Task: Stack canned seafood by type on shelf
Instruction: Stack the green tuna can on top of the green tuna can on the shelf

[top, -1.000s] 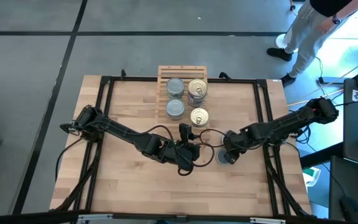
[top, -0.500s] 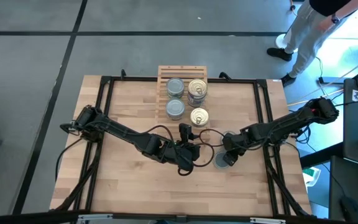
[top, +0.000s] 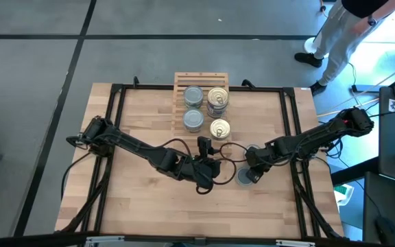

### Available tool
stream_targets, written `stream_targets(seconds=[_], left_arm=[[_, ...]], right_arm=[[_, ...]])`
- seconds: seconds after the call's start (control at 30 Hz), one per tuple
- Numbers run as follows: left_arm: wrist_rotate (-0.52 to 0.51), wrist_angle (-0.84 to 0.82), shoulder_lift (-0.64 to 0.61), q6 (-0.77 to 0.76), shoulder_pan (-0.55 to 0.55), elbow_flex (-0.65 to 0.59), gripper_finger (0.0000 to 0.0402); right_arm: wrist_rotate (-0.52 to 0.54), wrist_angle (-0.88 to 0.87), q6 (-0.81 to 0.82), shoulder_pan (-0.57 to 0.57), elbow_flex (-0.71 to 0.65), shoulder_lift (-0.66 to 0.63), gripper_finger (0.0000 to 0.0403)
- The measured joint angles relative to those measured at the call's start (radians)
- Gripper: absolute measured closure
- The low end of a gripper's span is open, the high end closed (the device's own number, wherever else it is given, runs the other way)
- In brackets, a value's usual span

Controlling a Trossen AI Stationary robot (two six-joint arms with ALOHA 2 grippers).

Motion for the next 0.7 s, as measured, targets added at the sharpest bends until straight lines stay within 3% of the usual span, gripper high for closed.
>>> stream_targets(seconds=[0.37, 0.57, 0.7], left_arm=[[0.002, 0.062, 0.0, 0.056, -0.059, 0.0, 0.0188], [0.131, 0.112, 0.025, 0.032, -0.067, 0.001, 0.0188], [0.171, 0.164, 0.08, 0.095, -0.067, 0.002, 0.0188]], right_arm=[[0.005, 0.034, 0.0, 0.0, 0.0, 0.001, 0.0396], [0.006, 0.055, 0.0, 0.0, -0.001, 0.002, 0.0399], [-0.001, 0.059, 0.004, 0.0, 0.001, 0.016, 0.0399]])
